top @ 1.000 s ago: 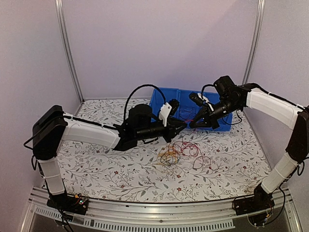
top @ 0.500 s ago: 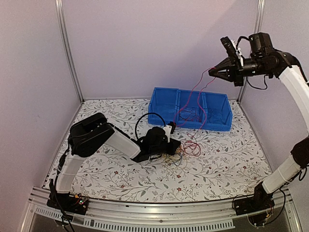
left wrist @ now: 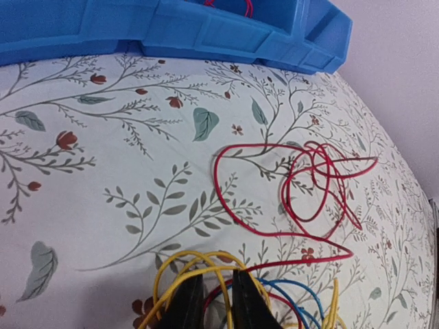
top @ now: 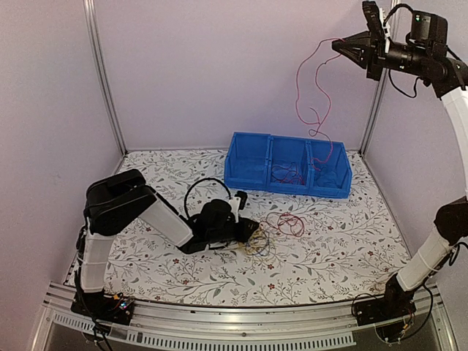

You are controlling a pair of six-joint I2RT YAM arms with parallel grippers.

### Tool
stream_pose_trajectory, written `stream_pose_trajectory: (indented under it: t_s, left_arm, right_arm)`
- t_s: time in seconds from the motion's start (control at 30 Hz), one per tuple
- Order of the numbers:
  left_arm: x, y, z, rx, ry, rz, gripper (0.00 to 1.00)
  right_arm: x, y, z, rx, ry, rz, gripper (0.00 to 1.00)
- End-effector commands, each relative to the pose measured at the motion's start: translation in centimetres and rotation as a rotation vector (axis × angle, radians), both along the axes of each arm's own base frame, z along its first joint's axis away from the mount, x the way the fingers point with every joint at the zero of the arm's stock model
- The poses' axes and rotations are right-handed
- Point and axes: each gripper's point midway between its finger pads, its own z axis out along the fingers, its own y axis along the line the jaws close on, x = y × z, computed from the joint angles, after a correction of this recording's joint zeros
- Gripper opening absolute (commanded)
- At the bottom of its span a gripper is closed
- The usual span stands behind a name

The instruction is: Untangle the cables

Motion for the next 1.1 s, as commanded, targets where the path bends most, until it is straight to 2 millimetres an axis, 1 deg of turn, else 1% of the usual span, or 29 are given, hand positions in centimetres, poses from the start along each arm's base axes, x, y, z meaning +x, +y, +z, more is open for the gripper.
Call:
stream_pose_trajectory:
  t_s: [0.0,0.13,0.17,0.33,0.5,0.67,0.73,0.8,0.87,0.93,0.97,1.0,1.07]
  left_arm:
    - [-1.1,1.1,2.9,-0.066,-0.020,0.001,0.17]
    - [-2.8,2.2,3.4,-0.066,0.031,0.008,0.25]
    - [-3.5,2.7,3.1,-0.054,0.040,0.005,0.27]
    - [-6.3,3.6,3.7,-0.025,0.021,-0.022,0.34]
    - [-7.5,4.2,3.9,-0.005,0.021,-0.028,0.35]
    - [-8.4,3.8,4.6,0.011,0.006,-0.048,0.36]
    - [-8.6,3.5,4.7,0.019,-0.002,-0.054,0.36]
    - [-8.7,3.3,4.8,0.025,-0.007,-0.058,0.36]
    - [-8.7,3.1,4.9,0.031,-0.013,-0.061,0.36]
    - [-8.7,3.0,4.9,0.039,-0.015,-0.063,0.36]
    - [-8.7,3.0,4.9,0.040,-0.015,-0.062,0.36]
    - [-8.8,3.0,5.0,0.042,-0.016,-0.062,0.36]
    - [-8.9,3.2,4.9,0.048,-0.017,-0.055,0.36]
  right_arm:
    - [4.8,0.0,-0.6,0.047,0.042,-0.108,0.00]
    - [6.6,0.1,-1.0,0.073,0.065,-0.138,0.00]
    - [7.0,0.1,-1.2,0.073,0.066,-0.147,0.00]
    - [9.3,0.2,-3.0,0.063,0.084,-0.182,0.00]
    - [11.7,0.2,-5.0,0.048,0.095,-0.223,0.00]
    - [14.4,0.3,-7.5,0.043,0.115,-0.258,0.00]
    - [15.8,0.4,-9.4,0.036,0.140,-0.271,0.00]
    - [17.3,0.6,-12.1,0.028,0.193,-0.279,0.00]
    - [18.6,0.8,-15.1,0.011,0.255,-0.283,0.00]
    - [20.2,1.0,-18.8,-0.016,0.326,-0.293,0.00]
    - [20.7,1.1,-20.2,-0.026,0.355,-0.298,0.00]
    - [21.5,1.1,-22.3,-0.041,0.394,-0.305,0.00]
    - [22.4,0.8,-25.2,-0.059,0.451,-0.319,0.00]
